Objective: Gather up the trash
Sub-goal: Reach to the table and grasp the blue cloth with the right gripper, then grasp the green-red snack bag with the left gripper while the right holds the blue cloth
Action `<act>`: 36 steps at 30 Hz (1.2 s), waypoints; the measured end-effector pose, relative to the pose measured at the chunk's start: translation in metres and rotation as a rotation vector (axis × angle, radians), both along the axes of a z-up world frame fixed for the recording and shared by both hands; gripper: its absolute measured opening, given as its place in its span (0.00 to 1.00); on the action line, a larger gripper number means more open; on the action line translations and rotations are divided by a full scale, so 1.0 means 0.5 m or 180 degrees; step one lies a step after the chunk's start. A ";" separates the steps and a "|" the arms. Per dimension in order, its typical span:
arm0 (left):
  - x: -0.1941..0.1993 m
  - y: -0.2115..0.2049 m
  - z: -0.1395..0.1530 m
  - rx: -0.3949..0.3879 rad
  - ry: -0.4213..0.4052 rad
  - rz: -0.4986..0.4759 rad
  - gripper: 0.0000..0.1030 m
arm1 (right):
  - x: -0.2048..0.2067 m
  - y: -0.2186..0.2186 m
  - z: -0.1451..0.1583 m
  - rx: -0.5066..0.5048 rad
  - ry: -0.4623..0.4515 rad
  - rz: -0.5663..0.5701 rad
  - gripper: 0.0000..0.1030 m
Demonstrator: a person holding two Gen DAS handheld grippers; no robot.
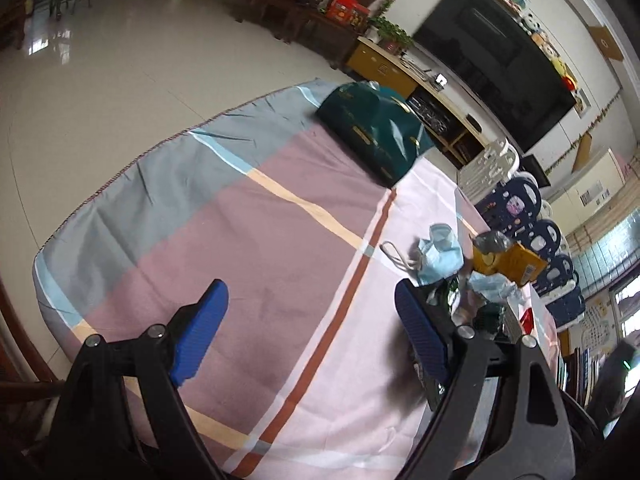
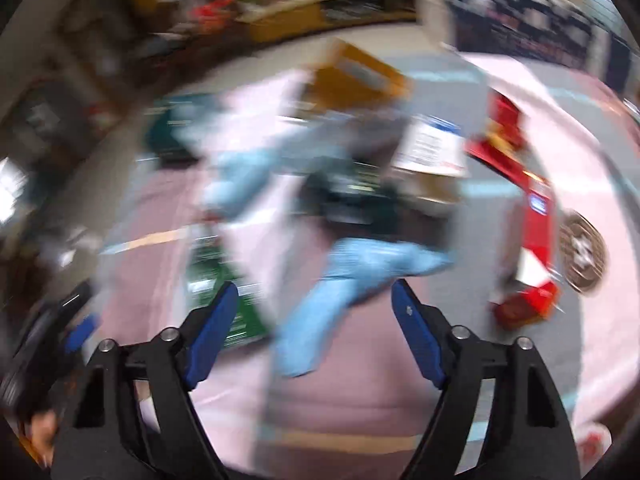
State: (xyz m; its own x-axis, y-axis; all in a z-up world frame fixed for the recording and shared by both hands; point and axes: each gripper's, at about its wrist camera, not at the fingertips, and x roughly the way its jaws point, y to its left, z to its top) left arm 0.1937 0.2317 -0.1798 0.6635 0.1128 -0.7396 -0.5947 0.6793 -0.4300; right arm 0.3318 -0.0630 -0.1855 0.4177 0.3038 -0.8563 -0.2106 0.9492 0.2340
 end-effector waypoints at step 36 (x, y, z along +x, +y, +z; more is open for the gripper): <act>0.145 -0.140 -0.087 0.0113 0.0589 -0.1447 0.13 | -0.271 -0.090 0.003 0.0518 -0.0113 0.0257 0.33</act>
